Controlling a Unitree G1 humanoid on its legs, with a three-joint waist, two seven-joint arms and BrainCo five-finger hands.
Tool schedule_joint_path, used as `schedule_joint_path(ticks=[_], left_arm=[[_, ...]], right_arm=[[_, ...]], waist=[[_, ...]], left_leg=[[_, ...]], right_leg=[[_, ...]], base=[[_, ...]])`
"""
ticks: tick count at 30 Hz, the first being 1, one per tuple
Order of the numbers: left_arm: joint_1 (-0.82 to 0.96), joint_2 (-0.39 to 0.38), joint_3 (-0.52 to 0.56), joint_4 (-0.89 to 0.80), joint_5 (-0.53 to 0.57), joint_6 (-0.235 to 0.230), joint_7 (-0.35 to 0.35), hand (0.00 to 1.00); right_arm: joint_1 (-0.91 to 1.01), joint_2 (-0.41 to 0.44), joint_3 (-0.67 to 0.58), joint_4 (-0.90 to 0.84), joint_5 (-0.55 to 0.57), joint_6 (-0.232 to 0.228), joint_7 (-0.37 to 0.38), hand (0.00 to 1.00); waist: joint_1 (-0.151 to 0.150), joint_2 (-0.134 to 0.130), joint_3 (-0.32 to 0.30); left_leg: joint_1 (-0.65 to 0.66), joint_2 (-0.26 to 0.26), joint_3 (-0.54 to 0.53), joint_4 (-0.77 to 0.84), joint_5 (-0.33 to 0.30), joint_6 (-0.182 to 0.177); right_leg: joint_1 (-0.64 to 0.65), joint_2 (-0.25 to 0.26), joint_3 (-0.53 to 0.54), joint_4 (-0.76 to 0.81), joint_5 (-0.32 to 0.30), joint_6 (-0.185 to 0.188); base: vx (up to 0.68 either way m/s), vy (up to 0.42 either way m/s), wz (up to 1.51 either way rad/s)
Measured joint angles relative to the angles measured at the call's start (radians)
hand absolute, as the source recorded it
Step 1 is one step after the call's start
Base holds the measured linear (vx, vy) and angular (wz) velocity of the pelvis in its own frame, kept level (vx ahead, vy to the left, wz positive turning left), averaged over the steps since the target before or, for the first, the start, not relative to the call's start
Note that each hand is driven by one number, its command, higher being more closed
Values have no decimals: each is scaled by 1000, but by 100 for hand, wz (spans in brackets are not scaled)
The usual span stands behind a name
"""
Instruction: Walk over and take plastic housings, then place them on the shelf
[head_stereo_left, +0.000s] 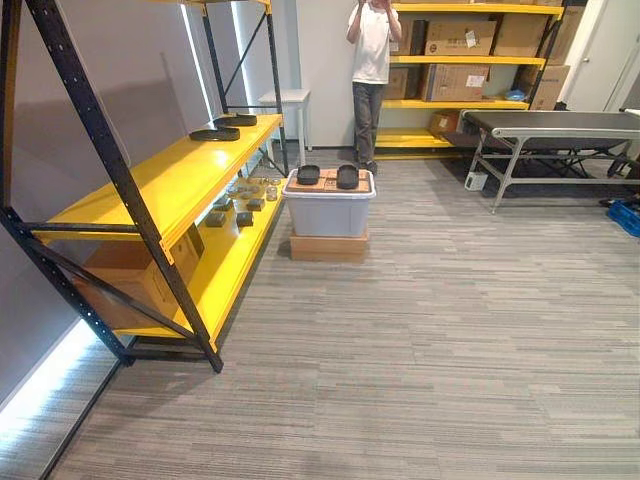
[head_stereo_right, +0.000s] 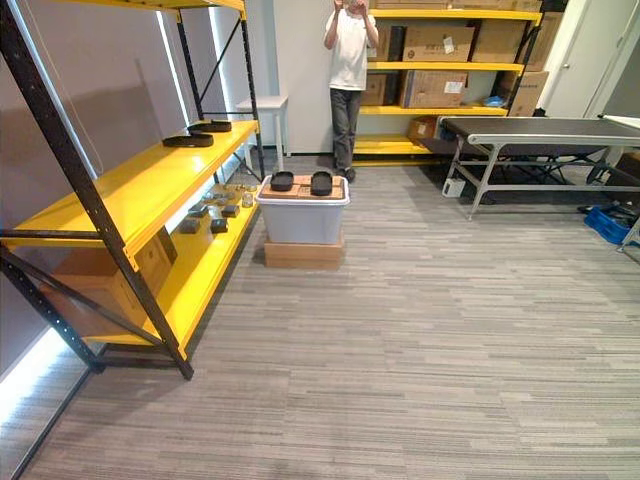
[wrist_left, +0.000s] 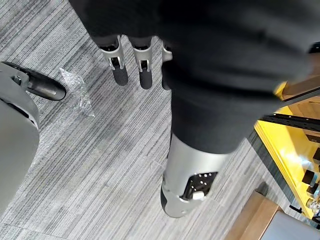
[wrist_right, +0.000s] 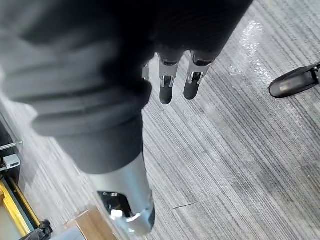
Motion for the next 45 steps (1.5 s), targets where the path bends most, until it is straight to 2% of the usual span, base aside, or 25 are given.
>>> schedule_joint_path(ticks=[4,10,13,14,16,18,20,23,26,28,29,30,31,32,33,34,35,36,37,39,41,42,43,44,45], left_arm=[[2,-1,17,3,0,0,2,0],[9,-7,30,10,-1,-1,7,0],[2,-13,30,10,0,-1,4,0],[-2,-19,28,10,1,-1,4,0],[-1,-27,8,15,1,2,6,0],[0,-23,9,15,2,1,7,0],[1,-6,11,15,7,1,7,0],[-13,8,11,15,23,2,5,0],[-54,15,21,32,21,10,5,0],[-73,10,37,49,21,21,7,0],[-73,-6,54,55,20,32,12,0],[-73,-25,64,60,17,41,20,0],[-73,-34,76,59,17,46,21,0],[-70,-52,119,60,15,54,25,0],[-57,-62,143,62,14,59,30,0],[-54,-62,145,68,13,60,32,0],[-52,-60,148,70,7,61,34,0],[-46,-58,149,73,0,65,34,0],[-48,-60,149,80,0,68,33,0],[-47,-74,149,82,1,67,26,0],[-45,-85,156,76,-2,56,23,0],[-41,-88,157,71,0,46,22,0],[-27,-89,155,60,1,33,22,0],[-19,-88,148,55,1,29,21,0],[-6,-80,129,60,1,28,21,0]], right_arm=[[-15,-1,0,2,-17,0,4,0],[-36,-11,0,4,-34,0,31,0],[-36,-10,-1,1,-51,0,46,0],[-22,-7,-11,-1,-62,-1,48,0],[19,1,-22,-2,-67,0,48,0],[42,20,-21,-1,-67,0,47,0],[67,51,-17,1,-65,-1,48,0],[70,54,-18,0,-61,-1,51,0],[77,54,-39,2,-65,-2,71,0],[89,55,-69,5,-62,-1,72,0],[94,52,-94,6,-60,0,71,0],[99,53,-126,11,-47,2,67,0],[98,54,-137,11,-43,4,66,0],[96,56,-141,7,-42,4,65,0],[98,55,-148,12,-42,5,65,0],[99,54,-149,19,-42,5,65,0],[92,51,-148,53,-42,5,65,0],[81,53,-145,75,-42,2,66,0],[75,53,-144,77,-42,1,67,0],[36,43,-146,74,-42,-7,69,0],[12,43,-144,65,-41,-18,69,0],[6,42,-137,53,-31,-24,67,0],[7,47,-117,24,-16,-32,66,0],[10,48,-106,17,-15,-33,67,0],[19,49,-82,8,-1,-33,65,0]], waist=[[3,-2,1],[4,1,4],[3,-2,15],[3,-12,24],[1,-21,34],[-2,-20,38],[-3,-15,46],[-15,-13,55],[-25,-18,73],[-34,-30,77],[-57,-24,68],[-62,-6,59],[-61,2,53],[-57,17,48],[-60,26,44],[-62,31,46],[-57,32,52],[-49,26,57],[-47,22,61],[-38,-1,89],[-20,-10,101],[-10,-9,103],[8,-8,103],[13,-7,102],[30,-3,102]], left_leg=[[-5,-1,9,14,-3,-1],[-34,1,16,118,-48,21],[-41,-3,15,130,-65,38],[-49,-20,13,150,-84,50],[-50,-61,-3,174,-108,72],[-46,-71,-15,173,-110,85],[-37,-62,-32,176,-115,91],[-29,-25,-43,182,-132,71],[4,23,-43,183,-167,24],[34,41,-52,202,-214,-5],[55,71,-67,213,-244,-11],[30,100,-84,348,-266,-33],[-7,114,-95,468,-271,-41],[-80,127,-112,704,-242,-56],[-129,133,-128,880,-187,-105],[-154,143,-126,970,-179,-112],[-204,165,-89,1115,-179,-100],[-254,175,-50,1172,-185,-88],[-285,172,-32,1163,-197,-71],[-405,100,17,982,-250,-12],[-473,59,46,805,-246,6],[-511,47,46,692,-215,36],[-535,43,29,480,-114,50],[-543,46,14,415,-85,49],[-549,42,-11,411,-12,40]], right_leg=[[-11,2,23,1,3,-4],[-25,1,65,23,7,-8],[-93,-21,72,165,-58,4],[-129,-52,71,266,-111,21],[-204,-121,68,466,-167,46],[-262,-148,67,585,-166,46],[-290,-149,51,616,-175,54],[-328,-127,35,560,-175,54],[-390,-120,8,493,-164,47],[-396,-131,6,524,-125,20],[-394,-116,-16,581,-165,-24],[-385,-90,-39,601,-222,-49],[-376,-77,-44,601,-239,-59],[-341,-50,-48,599,-272,-75],[-296,-25,-60,586,-301,-93],[-265,-13,-67,571,-309,-105],[-201,13,-69,530,-320,-117],[-133,24,-70,474,-318,-117],[-97,24,-70,440,-315,-117],[19,-15,-59,332,-302,-100],[70,-53,-35,304,-301,-98],[93,-70,-29,301,-301,-97],[137,-79,-4,294,-307,-70],[161,-79,1,294,-315,-55],[212,-87,32,290,-341,-22]], base=[[-6,-6,-13],[-51,11,-17],[-95,46,-6],[-83,48,13],[-90,83,19],[-30,74,19],[30,3,19],[94,-95,12],[190,-193,-2],[381,-351,14],[589,-439,33],[547,-341,28],[728,-358,4],[635,-216,-2],[629,-187,5],[580,-121,13],[535,-72,4],[515,-56,0],[485,-33,0],[464,0,-10],[411,76,-38],[602,178,-63],[533,176,-54],[703,267,-64],[654,279,-38]])
